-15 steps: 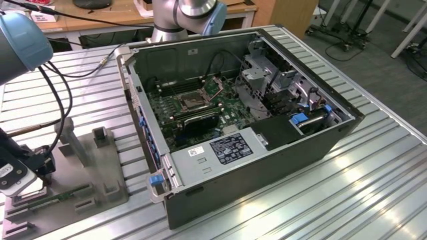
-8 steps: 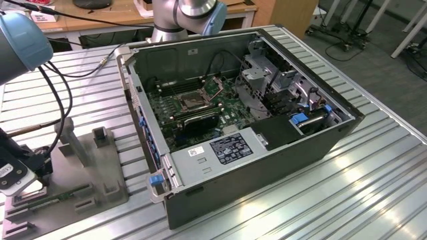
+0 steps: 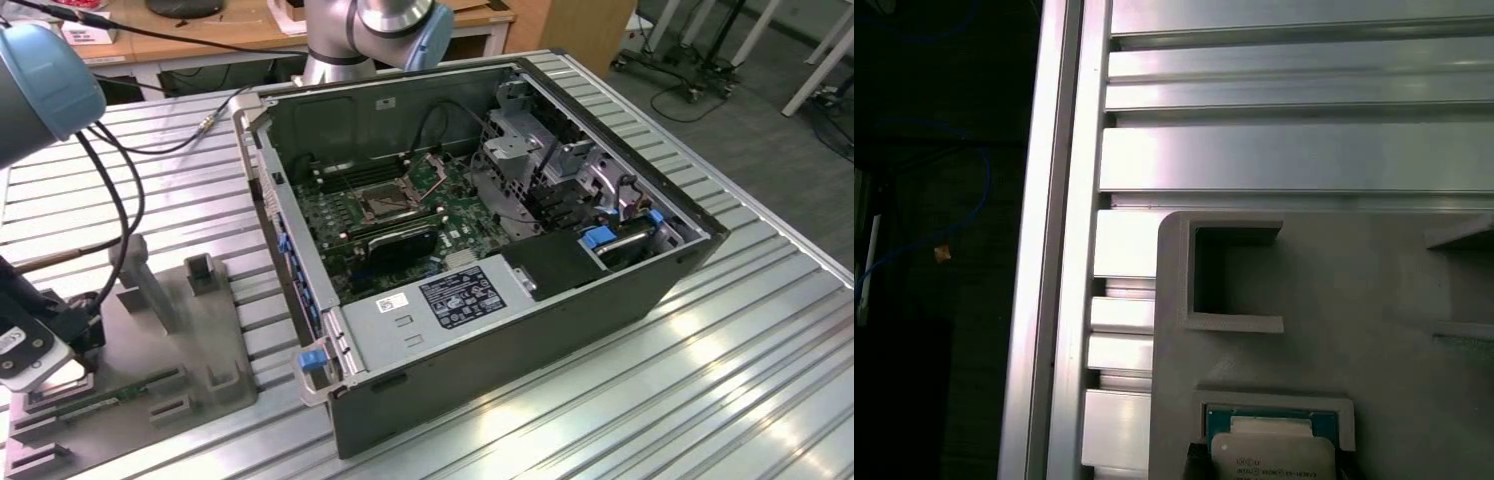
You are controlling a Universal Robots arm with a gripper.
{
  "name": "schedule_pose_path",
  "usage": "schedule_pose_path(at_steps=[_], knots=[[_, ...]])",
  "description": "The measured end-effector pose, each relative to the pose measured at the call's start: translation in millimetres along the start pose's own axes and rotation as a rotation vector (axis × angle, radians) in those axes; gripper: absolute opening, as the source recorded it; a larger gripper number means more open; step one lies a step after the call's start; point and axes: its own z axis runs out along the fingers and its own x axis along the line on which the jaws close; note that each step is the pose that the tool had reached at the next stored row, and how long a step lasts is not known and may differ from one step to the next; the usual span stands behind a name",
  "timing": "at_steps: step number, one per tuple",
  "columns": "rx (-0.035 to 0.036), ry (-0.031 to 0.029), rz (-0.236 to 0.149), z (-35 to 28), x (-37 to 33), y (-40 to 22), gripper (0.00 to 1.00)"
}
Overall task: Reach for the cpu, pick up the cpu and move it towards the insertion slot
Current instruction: 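Pick up the cpu and move it towards the insertion slot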
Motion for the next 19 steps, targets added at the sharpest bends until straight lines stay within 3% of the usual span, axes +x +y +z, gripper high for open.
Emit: schedule_pose_path(at_steps=[10,19], knots=[[-0.0001,0.0008,0.0,-5.7,-0.2,0.3,0.55],[-0.0001,0.0007,0.0,-6.2,-0.2,0.3,0.55]])
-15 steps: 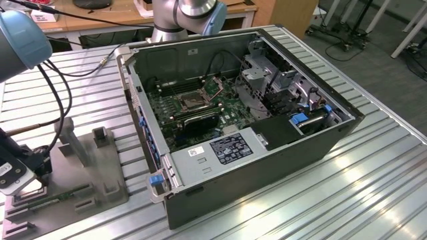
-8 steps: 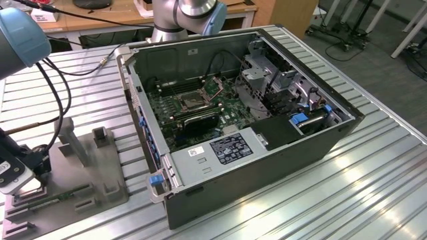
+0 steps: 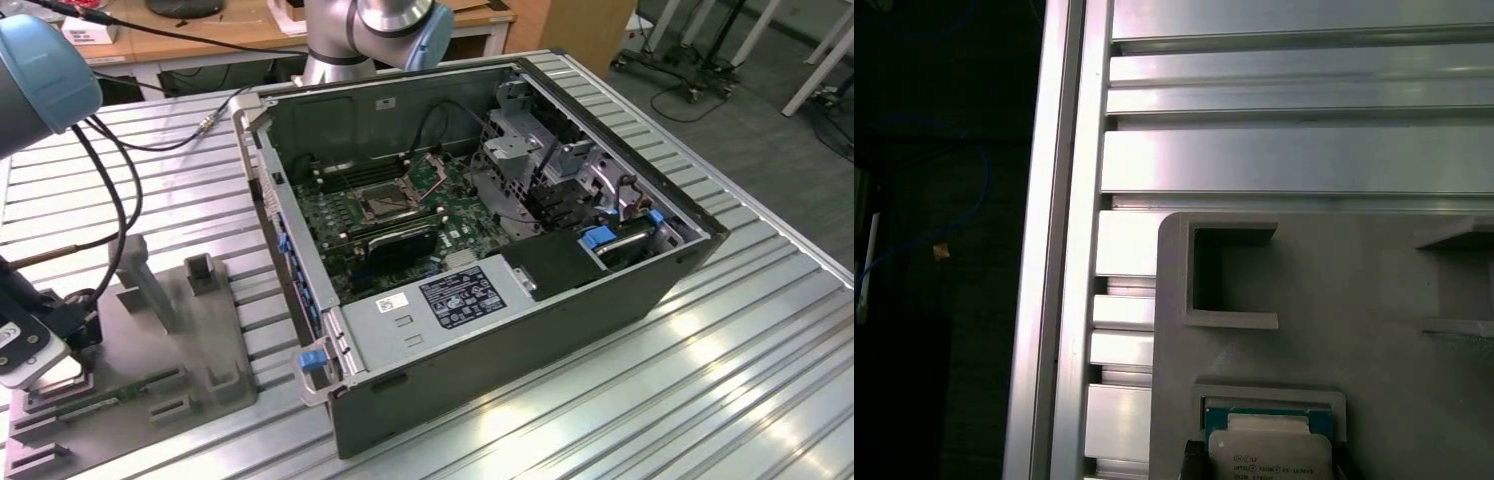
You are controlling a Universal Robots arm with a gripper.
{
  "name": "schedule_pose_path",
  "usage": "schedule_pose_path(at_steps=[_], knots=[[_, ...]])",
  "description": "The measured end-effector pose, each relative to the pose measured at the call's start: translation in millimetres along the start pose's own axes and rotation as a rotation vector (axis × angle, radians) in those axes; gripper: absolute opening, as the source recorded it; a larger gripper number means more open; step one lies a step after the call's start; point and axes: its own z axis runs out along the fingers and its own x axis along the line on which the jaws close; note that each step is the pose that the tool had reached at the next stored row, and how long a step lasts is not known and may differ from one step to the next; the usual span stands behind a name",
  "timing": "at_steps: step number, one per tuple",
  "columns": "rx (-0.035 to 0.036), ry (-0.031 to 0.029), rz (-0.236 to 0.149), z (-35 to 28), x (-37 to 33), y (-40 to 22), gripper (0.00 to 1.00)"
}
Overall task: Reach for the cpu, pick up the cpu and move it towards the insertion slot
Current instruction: 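Pick up the cpu and move it towards the insertion slot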
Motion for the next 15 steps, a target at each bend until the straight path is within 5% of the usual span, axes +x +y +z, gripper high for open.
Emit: schedule_pose_path(at_steps=[8,15], knots=[[0.0,0.0003,0.0,-2.2,0.0,0.1,0.55],[-0.0001,0.0001,0.0,-12.9,-0.4,0.6,0.55]])
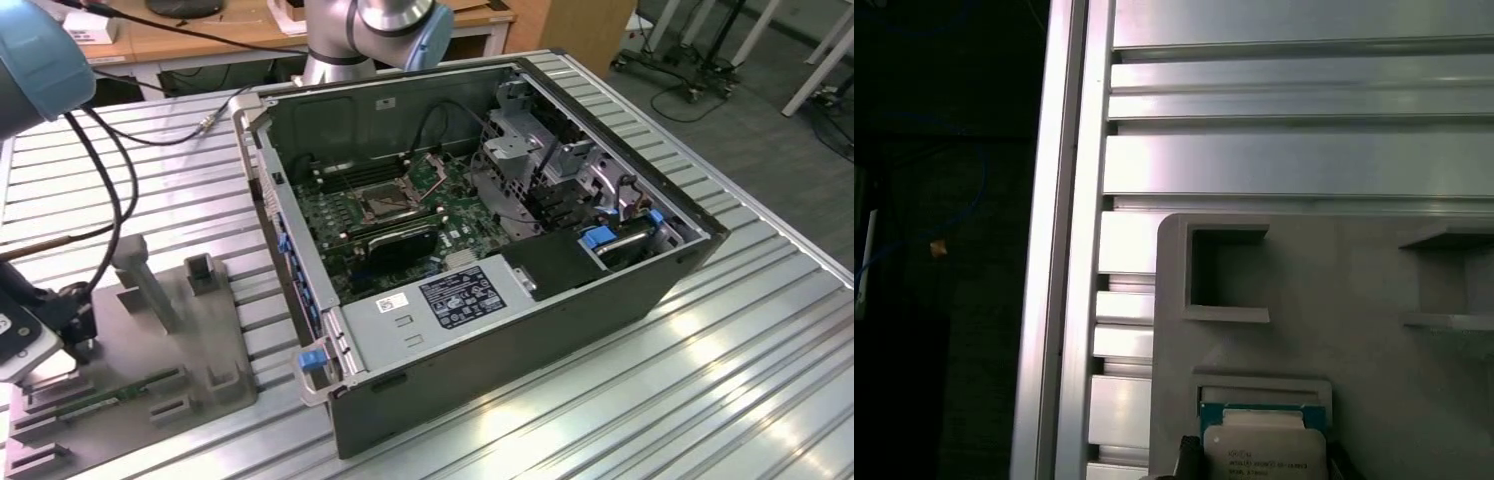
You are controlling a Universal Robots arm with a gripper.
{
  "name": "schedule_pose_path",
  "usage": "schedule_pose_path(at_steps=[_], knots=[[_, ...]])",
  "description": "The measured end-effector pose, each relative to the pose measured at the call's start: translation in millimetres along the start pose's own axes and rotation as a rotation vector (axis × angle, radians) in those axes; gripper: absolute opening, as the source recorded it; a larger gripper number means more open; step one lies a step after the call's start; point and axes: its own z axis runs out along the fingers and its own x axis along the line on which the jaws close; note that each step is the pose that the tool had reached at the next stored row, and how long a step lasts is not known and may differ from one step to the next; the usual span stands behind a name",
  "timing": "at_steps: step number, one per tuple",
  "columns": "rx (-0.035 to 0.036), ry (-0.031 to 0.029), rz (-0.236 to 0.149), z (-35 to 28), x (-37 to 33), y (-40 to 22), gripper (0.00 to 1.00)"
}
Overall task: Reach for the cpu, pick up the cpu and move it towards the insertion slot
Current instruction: 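Pick up the cpu and move it towards the insertion slot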
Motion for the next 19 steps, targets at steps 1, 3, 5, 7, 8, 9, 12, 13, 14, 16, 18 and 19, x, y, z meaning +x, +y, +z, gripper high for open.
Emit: schedule_pose_path(at_steps=[1,3,5,7,8,9,12,13,14,16,18,19], knots=[[-0.0001,-0.0001,0.0,-2.1,-0.1,0.1,0.55],[0.0,-0.0001,0.0,-6.2,-0.2,0.3,0.55],[0.0,0.0,0.0,-9.8,-0.3,0.5,0.55],[0.0,0.0,0.0,-12.8,-0.4,0.7,0.55],[0.0,0.0,0.0,-14.4,-0.4,0.8,0.55],[-0.0001,-0.0002,0.0,-16.0,-0.5,0.9,0.55],[0.0,-0.0001,0.0,-21.7,-0.6,1.1,0.55],[0.0,-0.0001,0.0,-24.1,-0.7,1.3,0.55],[0.0,0.0,0.0,-26.2,-0.7,1.4,0.55],[0.0,-0.0001,0.0,-30.7,-0.9,1.6,0.55],[0.0,-0.0001,0.0,-35.6,-1.0,1.8,0.55],[0.0,-0.0001,0.0,-38.0,-1.1,2.0,0.55]])
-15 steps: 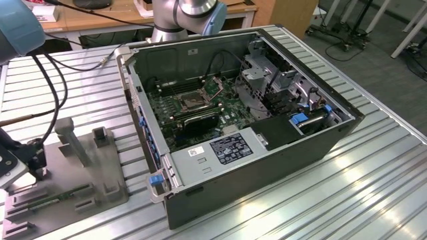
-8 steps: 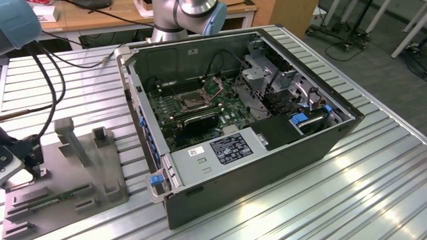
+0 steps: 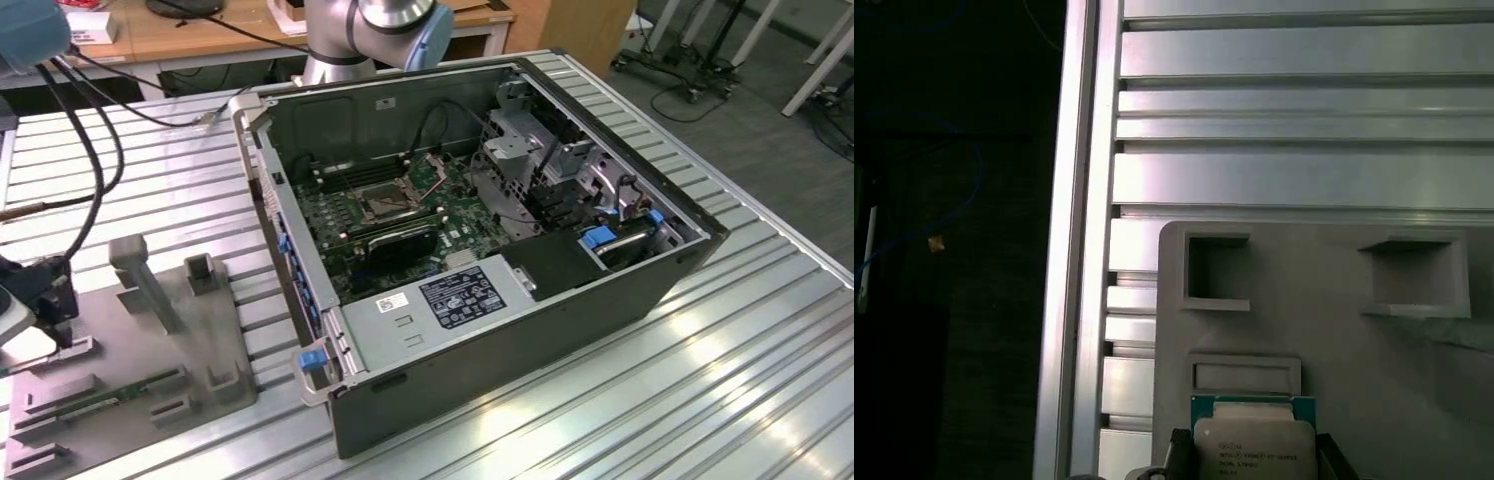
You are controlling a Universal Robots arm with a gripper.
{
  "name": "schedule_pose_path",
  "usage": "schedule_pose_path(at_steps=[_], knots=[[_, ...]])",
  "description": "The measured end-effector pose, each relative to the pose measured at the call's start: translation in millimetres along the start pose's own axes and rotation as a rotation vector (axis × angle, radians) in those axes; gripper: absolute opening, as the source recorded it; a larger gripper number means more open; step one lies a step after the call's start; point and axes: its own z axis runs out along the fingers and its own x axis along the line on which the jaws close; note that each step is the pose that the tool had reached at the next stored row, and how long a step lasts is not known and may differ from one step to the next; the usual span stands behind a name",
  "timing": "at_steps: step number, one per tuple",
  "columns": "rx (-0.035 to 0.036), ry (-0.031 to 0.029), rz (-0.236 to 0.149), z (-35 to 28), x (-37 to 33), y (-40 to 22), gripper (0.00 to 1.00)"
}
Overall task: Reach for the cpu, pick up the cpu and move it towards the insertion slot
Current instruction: 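Pick up the cpu and move it towards the insertion slot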
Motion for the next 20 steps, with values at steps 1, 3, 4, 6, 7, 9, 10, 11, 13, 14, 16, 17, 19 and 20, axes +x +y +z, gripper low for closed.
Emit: schedule_pose_path(at_steps=[1,3,4,6,7,9,10,11,13,14,16,17,19,20], knots=[[0.0,0.0,0.0,-2.1,-0.1,0.1,0.55],[-0.0001,-0.0002,0.0,-2.7,-0.1,0.1,0.55],[-0.0002,-0.0003,0.0,-2.6,-0.1,0.1,0.55],[-0.0001,-0.0001,0.0,-2.8,-0.1,0.1,0.55],[0.0,-0.0001,0.0,-3.0,-0.1,0.1,0.55],[0.0,0.0,0.0,-3.1,-0.1,0.2,0.55],[0.0,0.0,0.0,-3.2,-0.1,0.2,0.55],[0.0,0.0,0.0,-3.2,-0.1,0.1,0.55],[0.0,0.0,0.0,-3.2,-0.1,0.2,0.55],[0.0,0.0,0.0,-3.2,-0.1,0.2,0.55],[0.0,0.0,0.0,-3.3,-0.1,0.2,0.55],[0.0002,0.0004,0.0,-3.9,-0.1,0.2,0.55],[0.0001,0.0003,0.0,-5.5,-0.1,0.3,0.55],[0.0,0.0,0.0,-6.6,-0.2,0.3,0.55]])
